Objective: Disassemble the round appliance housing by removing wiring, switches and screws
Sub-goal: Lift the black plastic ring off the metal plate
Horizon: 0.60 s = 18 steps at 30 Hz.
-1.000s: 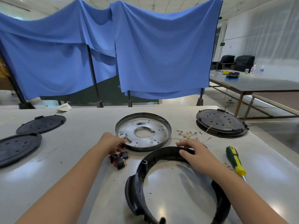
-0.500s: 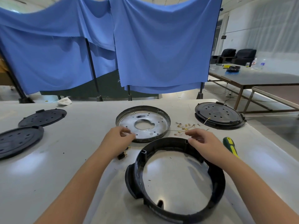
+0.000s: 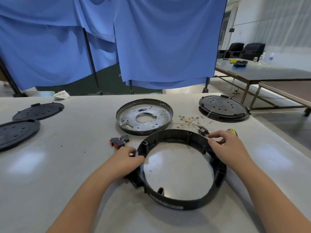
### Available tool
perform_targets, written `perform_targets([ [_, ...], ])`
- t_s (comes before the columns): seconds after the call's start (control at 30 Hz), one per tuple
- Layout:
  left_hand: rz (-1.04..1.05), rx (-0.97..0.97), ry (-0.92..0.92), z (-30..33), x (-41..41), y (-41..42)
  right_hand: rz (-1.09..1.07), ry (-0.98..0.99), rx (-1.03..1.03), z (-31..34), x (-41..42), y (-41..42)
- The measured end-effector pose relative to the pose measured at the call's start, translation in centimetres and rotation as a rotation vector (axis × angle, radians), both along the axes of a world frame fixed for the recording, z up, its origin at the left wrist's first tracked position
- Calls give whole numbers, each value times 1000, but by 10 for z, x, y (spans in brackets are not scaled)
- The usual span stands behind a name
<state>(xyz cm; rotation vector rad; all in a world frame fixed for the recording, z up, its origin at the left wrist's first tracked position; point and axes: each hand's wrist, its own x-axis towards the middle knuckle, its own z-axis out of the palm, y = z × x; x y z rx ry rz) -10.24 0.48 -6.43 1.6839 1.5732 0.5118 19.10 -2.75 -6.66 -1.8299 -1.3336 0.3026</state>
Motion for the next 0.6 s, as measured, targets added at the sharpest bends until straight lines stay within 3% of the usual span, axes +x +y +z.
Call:
perform_targets([
  [0.23,52,29,-70,-6,1,4,37,195,-116,0,7,1],
  [0.6,131,-20,-306,-5,-1,3,110,680,27,12,4,-1],
])
